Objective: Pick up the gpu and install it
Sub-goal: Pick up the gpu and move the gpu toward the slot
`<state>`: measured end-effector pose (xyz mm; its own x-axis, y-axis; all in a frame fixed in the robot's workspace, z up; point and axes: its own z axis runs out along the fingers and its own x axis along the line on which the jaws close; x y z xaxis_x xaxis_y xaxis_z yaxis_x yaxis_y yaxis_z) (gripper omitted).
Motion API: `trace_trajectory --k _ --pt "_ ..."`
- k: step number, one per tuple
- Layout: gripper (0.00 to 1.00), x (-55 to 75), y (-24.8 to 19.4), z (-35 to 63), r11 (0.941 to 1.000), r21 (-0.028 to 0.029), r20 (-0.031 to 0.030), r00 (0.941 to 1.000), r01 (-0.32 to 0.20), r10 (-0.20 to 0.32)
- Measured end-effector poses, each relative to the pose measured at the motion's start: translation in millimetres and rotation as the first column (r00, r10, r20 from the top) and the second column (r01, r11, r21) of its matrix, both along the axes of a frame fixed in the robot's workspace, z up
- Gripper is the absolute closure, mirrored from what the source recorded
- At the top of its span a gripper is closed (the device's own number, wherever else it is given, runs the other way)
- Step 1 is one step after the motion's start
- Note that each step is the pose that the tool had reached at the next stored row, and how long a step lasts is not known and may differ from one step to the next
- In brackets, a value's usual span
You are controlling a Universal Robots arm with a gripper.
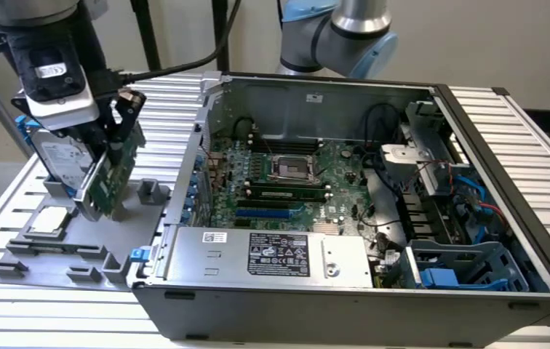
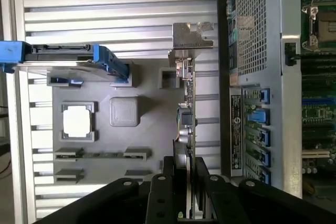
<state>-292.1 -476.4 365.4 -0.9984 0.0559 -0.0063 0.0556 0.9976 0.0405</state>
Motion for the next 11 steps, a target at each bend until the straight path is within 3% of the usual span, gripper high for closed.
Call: trace_trajectory --k 11 --pt "0.73 37.3 0.0 50.0 1.0 0.0 -0.0132 0.9999 0.0 0.0"
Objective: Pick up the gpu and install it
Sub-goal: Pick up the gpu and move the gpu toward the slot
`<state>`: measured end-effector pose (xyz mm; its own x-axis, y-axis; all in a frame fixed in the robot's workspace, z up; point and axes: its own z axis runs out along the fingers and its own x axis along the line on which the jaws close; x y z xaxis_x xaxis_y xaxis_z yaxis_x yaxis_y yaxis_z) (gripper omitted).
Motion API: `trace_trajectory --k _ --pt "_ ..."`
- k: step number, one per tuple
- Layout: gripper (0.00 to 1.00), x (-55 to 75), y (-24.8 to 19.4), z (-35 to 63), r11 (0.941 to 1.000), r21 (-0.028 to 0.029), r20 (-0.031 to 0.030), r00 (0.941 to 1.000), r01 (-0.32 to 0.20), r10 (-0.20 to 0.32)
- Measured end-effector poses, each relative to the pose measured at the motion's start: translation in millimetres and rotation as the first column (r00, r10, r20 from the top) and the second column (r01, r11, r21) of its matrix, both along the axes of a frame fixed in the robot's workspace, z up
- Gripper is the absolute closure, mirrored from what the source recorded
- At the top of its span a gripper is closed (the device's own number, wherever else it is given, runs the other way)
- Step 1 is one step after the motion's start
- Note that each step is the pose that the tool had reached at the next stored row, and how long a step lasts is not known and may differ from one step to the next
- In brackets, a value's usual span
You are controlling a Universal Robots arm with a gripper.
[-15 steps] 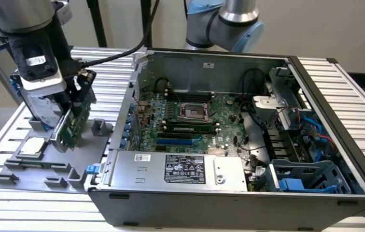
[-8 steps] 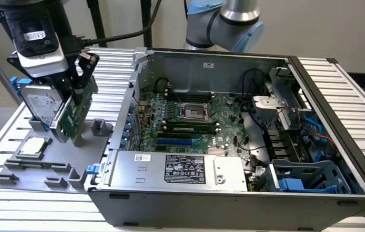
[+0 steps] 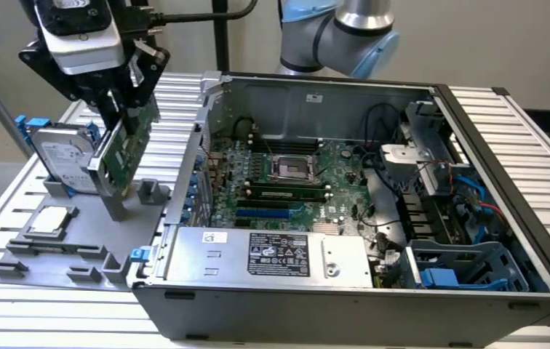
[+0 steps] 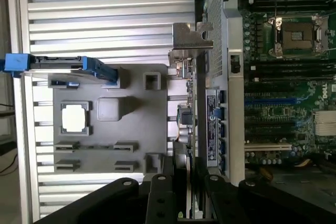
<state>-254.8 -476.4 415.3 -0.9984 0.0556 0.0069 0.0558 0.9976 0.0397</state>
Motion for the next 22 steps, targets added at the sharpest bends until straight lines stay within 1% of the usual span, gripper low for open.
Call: trace_trajectory --k 4,8,13,19,22 --pt "0.73 18.4 0.0 13.6 1.0 0.0 -0.006 1.0 0.0 0.0" --pt "0.73 36.5 0.0 21.4 1.0 0.0 -0.0101 0.9999 -0.001 0.001" --pt "0.73 59.4 0.0 22.8 1.0 0.0 -0.0117 0.9999 -0.001 0.001" --pt "0.73 86.1 0.0 22.8 1.0 0.0 -0.0117 0.9999 -0.002 0.002" --pt "0.73 97.2 0.1 22.8 1.0 -0.0001 -0.0117 0.9999 -0.003 0.003"
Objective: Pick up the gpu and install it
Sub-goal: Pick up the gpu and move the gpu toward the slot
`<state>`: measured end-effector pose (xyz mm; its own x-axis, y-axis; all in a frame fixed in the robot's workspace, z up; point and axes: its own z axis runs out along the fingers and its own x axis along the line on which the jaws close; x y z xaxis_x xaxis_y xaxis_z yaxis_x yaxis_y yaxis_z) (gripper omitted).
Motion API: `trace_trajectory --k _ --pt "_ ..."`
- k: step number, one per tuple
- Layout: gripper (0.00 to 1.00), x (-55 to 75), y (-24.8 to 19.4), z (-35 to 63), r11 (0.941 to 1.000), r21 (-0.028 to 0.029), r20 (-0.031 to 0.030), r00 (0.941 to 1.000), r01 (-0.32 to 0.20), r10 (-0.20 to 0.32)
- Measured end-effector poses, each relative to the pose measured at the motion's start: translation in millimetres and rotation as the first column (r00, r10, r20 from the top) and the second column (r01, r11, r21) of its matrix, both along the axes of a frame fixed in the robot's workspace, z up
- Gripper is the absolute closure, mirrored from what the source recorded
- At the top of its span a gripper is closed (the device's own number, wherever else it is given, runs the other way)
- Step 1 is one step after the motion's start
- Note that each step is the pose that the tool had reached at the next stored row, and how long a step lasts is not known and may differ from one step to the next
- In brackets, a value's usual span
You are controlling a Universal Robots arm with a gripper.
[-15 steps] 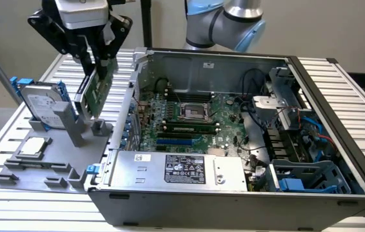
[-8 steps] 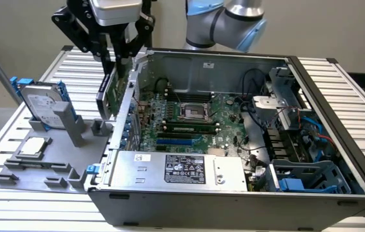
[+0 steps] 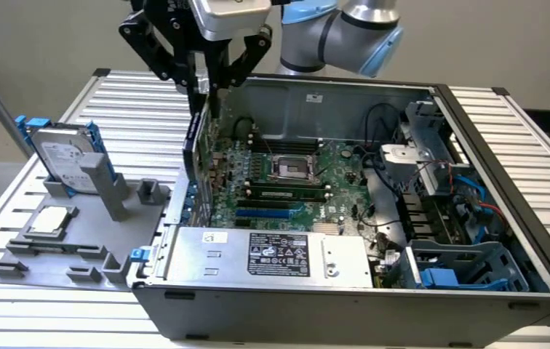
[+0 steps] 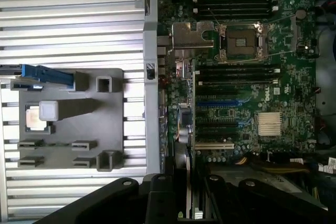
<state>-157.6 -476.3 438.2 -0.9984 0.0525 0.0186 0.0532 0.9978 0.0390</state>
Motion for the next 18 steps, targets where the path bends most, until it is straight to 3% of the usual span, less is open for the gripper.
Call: trace_trajectory --k 8,18 --pt "0.73 23.1 3.4 -2.5 1.0 -0.0005 0.0 1.0 -0.004 0.004" --pt "0.73 50.6 10.6 -11.3 0.9999 -0.0083 0.0 1.0 -0.007 0.007"
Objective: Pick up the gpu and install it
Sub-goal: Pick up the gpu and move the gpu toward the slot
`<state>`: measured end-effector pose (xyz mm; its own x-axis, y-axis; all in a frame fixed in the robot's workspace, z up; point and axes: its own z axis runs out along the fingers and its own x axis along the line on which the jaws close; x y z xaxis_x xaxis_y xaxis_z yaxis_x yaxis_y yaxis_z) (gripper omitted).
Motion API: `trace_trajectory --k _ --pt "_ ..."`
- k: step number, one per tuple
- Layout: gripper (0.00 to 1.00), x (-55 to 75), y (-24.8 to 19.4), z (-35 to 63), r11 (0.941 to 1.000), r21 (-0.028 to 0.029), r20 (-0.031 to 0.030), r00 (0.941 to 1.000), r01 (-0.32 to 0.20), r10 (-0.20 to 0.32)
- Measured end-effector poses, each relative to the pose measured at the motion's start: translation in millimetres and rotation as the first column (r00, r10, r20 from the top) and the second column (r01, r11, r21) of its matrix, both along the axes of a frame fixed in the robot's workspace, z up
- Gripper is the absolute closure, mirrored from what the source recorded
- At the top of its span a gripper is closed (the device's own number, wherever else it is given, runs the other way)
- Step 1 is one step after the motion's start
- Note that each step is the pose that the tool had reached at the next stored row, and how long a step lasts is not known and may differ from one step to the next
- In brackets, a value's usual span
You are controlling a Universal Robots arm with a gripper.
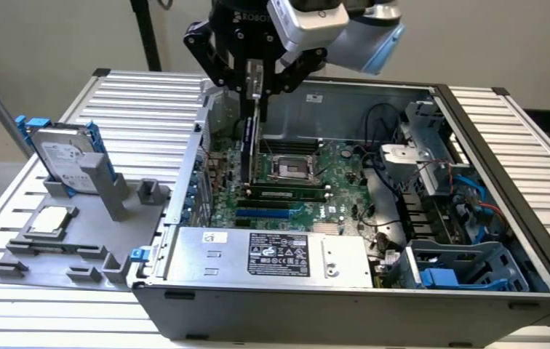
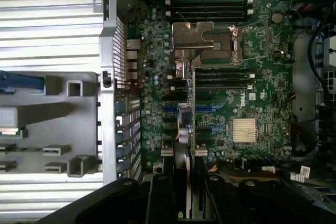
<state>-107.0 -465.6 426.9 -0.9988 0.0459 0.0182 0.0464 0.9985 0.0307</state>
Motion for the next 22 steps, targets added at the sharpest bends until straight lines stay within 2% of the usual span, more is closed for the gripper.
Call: trace_trajectory --k 13,22 --pt "0.73 36.6 8.5 -13.8 0.9999 -0.0133 0.0 1.0 -0.005 0.005" --pt "0.73 61.6 14.5 -21.2 0.9998 -0.0159 0.0 1.0 -0.01 0.01"
